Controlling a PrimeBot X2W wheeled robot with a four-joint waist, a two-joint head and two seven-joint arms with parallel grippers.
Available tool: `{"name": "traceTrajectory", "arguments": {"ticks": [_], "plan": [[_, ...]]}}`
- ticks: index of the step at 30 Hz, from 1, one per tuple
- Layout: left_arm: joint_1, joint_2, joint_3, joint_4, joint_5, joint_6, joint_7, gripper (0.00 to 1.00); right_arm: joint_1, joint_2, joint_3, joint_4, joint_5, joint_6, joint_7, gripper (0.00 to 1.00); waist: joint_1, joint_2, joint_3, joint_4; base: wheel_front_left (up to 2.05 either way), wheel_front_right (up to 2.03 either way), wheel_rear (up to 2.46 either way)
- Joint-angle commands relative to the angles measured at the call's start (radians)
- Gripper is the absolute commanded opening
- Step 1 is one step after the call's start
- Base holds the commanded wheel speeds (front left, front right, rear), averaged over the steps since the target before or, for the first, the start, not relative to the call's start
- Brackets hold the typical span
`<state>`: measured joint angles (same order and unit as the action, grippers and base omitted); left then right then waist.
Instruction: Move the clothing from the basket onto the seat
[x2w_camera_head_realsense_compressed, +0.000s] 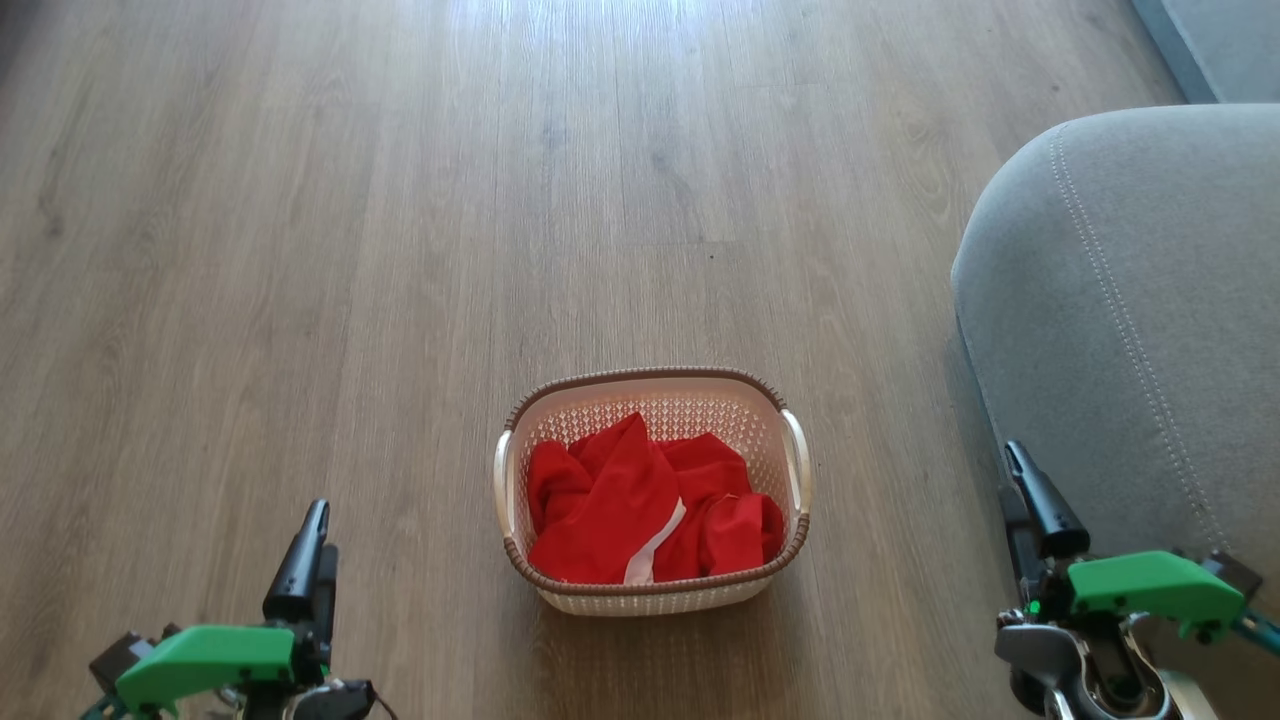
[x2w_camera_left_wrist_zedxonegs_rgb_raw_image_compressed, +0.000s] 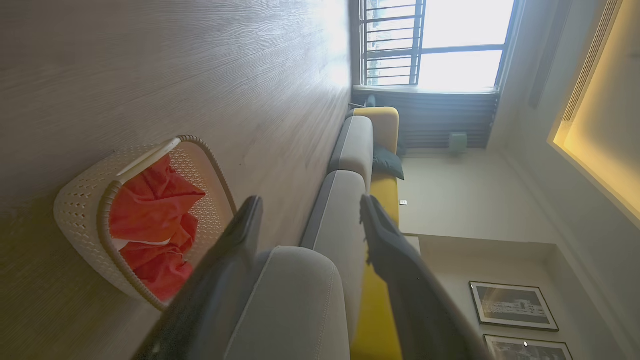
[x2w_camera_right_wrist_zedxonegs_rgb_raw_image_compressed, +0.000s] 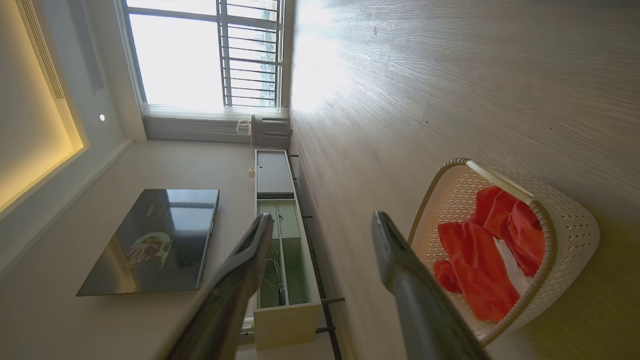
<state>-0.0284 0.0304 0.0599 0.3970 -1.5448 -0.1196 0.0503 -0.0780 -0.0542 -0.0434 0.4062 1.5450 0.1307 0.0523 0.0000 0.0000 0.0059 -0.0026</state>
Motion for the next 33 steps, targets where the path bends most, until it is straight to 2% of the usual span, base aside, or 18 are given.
{"name": "traceTrajectory", "arguments": {"ticks": [1,14,33], "plan": [[-0.061,0.018,0.004,-0.023,0.029,-0.002,-0.013,1.0,-0.067,-0.026,0.019,-0.023,-0.027,0.0,-0.012,1.0,0.0,0.0,0.0,0.0,0.0,0.0,0.0],[-0.093,0.015,0.021,-0.022,0.193,-0.003,-0.048,1.0,-0.116,-0.04,0.044,-0.005,-0.174,0.0,-0.048,1.0,0.0,0.0,0.003,-0.004,0.0,0.0,0.0],[-0.141,0.02,0.033,-0.021,0.545,-0.005,-0.106,1.0,-0.184,-0.061,0.087,0.028,-0.484,0.0,-0.107,1.0,0.0,0.0,0.006,-0.01,0.0,0.0,0.0]]}}
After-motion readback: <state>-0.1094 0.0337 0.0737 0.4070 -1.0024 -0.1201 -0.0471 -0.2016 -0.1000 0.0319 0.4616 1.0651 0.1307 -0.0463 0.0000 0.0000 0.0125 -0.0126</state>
